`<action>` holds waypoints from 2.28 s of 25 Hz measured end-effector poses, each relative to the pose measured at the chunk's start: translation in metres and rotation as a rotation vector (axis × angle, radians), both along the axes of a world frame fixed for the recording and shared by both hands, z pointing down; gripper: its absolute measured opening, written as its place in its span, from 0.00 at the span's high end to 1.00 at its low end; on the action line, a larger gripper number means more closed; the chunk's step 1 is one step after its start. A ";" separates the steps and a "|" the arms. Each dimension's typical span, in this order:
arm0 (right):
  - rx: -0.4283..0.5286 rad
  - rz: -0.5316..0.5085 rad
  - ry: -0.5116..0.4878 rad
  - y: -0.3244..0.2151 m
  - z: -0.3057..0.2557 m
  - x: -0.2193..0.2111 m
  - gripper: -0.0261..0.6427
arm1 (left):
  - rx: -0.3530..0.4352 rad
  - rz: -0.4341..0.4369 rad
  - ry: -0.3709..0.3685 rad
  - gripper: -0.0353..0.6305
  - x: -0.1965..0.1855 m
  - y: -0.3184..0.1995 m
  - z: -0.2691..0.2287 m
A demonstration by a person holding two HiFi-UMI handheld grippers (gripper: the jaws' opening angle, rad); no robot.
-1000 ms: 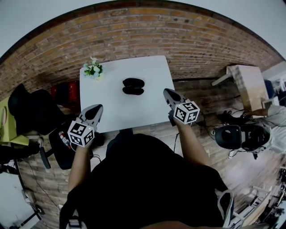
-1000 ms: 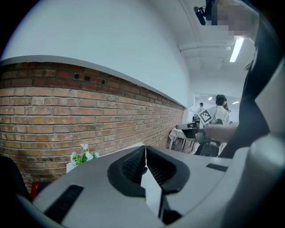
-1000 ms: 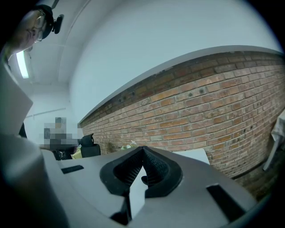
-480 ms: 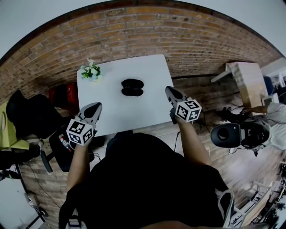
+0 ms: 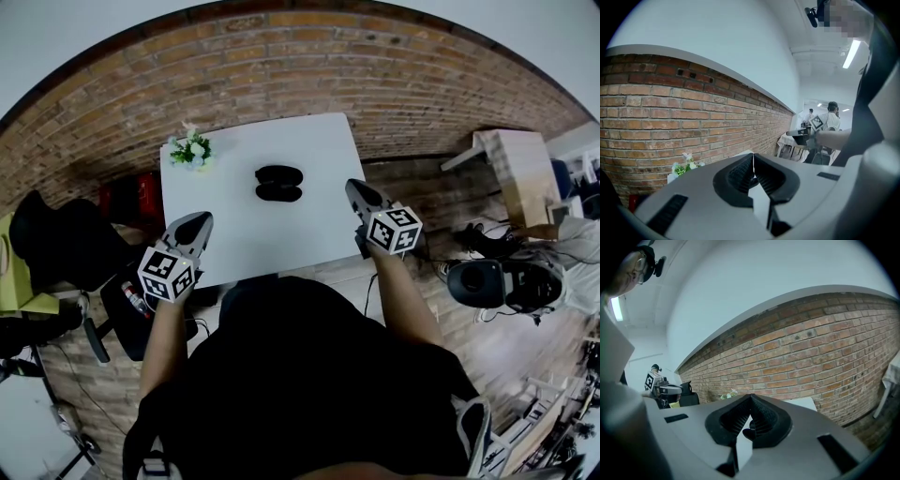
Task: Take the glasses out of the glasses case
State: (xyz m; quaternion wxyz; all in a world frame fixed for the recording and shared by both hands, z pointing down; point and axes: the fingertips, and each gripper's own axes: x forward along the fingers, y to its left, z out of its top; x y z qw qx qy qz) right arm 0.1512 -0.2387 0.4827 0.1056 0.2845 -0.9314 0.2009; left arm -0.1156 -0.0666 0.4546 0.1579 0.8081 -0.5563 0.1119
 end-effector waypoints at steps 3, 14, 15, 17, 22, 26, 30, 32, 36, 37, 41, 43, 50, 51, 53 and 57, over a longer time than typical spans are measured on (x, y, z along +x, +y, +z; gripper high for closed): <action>-0.001 -0.001 -0.003 -0.003 0.000 -0.006 0.94 | 0.000 -0.007 0.002 0.93 -0.006 -0.001 0.000; -0.012 -0.001 -0.001 -0.007 0.004 -0.013 0.94 | -0.010 -0.024 0.007 0.93 -0.017 0.001 0.004; -0.012 -0.002 0.000 -0.007 0.005 -0.014 0.94 | -0.010 -0.024 0.008 0.93 -0.016 0.002 0.005; -0.015 -0.005 0.001 -0.007 0.006 -0.014 0.94 | -0.013 -0.023 0.009 0.93 -0.016 0.002 0.006; -0.017 -0.009 -0.004 -0.007 0.006 -0.015 0.94 | -0.025 -0.019 0.011 0.93 -0.015 0.001 0.009; -0.023 -0.004 0.000 -0.009 0.007 -0.013 0.94 | -0.027 -0.013 0.008 0.93 -0.013 -0.002 0.009; -0.033 -0.005 -0.001 -0.011 0.010 -0.012 0.94 | -0.032 -0.009 0.006 0.93 -0.011 -0.006 0.010; -0.034 -0.006 0.000 -0.012 0.011 -0.012 0.94 | -0.035 -0.005 0.009 0.93 -0.009 -0.007 0.011; -0.042 -0.006 0.000 -0.016 0.012 -0.013 0.94 | -0.043 -0.003 0.012 0.93 -0.010 -0.010 0.014; -0.043 -0.006 0.000 -0.017 0.013 -0.014 0.94 | -0.044 -0.003 0.012 0.93 -0.011 -0.011 0.015; -0.052 -0.007 0.009 -0.018 0.019 -0.016 0.94 | -0.052 -0.001 0.018 0.93 -0.012 -0.013 0.018; -0.058 -0.008 0.014 -0.020 0.023 -0.018 0.94 | -0.057 0.001 0.021 0.93 -0.013 -0.016 0.020; -0.119 -0.013 0.017 -0.029 0.042 -0.029 0.94 | -0.074 0.006 0.025 0.93 -0.020 -0.025 0.027; -0.128 -0.013 0.017 -0.031 0.045 -0.031 0.94 | -0.076 0.005 0.026 0.93 -0.022 -0.027 0.028; -0.141 -0.016 0.022 -0.034 0.050 -0.035 0.94 | -0.082 0.003 0.027 0.93 -0.026 -0.030 0.030; -0.166 -0.025 0.032 -0.040 0.062 -0.045 0.94 | -0.094 -0.003 0.033 0.93 -0.033 -0.035 0.036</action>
